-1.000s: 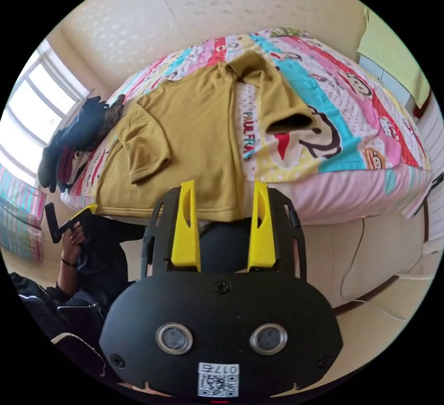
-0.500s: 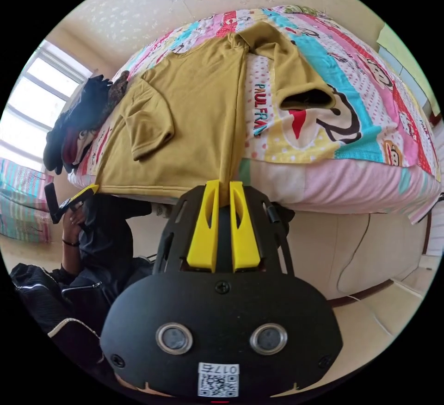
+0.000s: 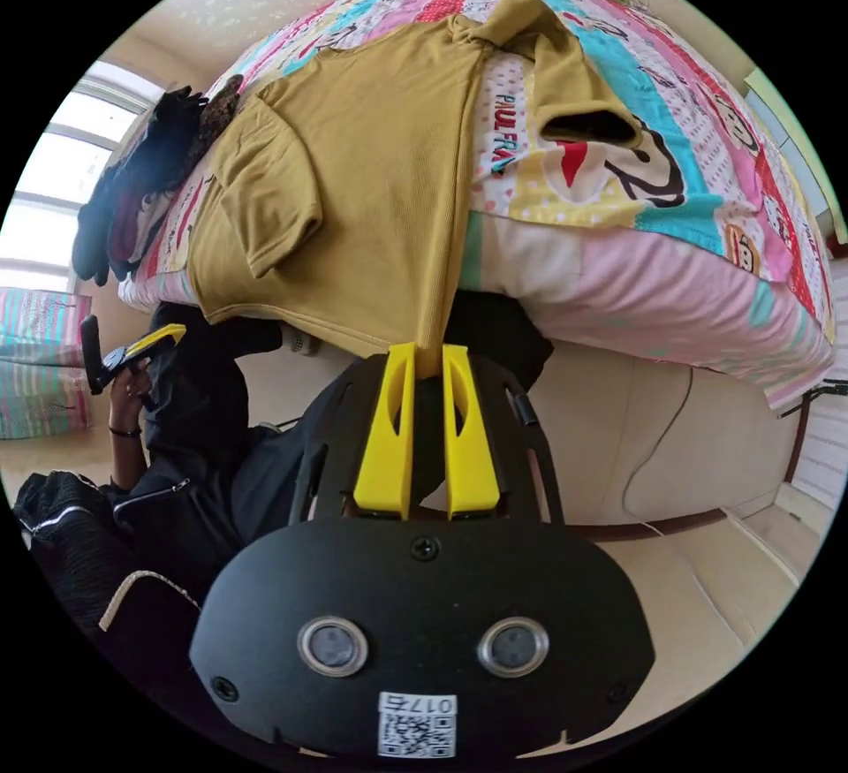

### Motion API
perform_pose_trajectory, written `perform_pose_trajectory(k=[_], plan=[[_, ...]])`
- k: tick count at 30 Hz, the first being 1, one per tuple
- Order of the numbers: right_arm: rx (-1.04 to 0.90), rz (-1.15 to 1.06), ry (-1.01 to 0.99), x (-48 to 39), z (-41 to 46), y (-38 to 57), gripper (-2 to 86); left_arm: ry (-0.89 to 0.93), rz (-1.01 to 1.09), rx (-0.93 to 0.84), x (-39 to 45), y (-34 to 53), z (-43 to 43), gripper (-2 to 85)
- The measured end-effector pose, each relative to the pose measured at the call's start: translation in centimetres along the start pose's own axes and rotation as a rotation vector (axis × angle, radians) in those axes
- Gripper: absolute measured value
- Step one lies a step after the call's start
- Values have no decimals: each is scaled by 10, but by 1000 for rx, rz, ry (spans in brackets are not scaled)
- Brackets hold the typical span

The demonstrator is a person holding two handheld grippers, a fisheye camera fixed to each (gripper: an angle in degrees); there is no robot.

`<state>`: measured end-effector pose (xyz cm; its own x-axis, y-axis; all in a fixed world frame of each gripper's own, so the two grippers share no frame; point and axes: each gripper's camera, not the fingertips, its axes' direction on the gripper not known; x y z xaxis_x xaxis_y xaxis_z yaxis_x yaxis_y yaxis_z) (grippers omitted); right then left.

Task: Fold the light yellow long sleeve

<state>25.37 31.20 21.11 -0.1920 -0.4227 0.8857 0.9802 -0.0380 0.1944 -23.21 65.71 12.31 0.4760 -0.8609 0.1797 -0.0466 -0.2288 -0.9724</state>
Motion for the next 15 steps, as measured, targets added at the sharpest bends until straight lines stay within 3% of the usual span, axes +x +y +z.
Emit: perform_pose_trajectory(k=[4,7,9,11,15], plan=[[165,-50,185,-39,-44,-1,64,39,28,229,11,-7,-56,59],[257,-164,179,-80,-46,-14,66,7,74,391,39,-30,-66,53],[212,-208,117,-98,-31,-30,68,-89,87,466,65,-55,-49,30],[178,-229,58,-111,-14,-43,71,-141,109,460,79,-75,-21,25],[252,-179,1,-121,12,-55,69,-190,134,262,87,-94,88,43]])
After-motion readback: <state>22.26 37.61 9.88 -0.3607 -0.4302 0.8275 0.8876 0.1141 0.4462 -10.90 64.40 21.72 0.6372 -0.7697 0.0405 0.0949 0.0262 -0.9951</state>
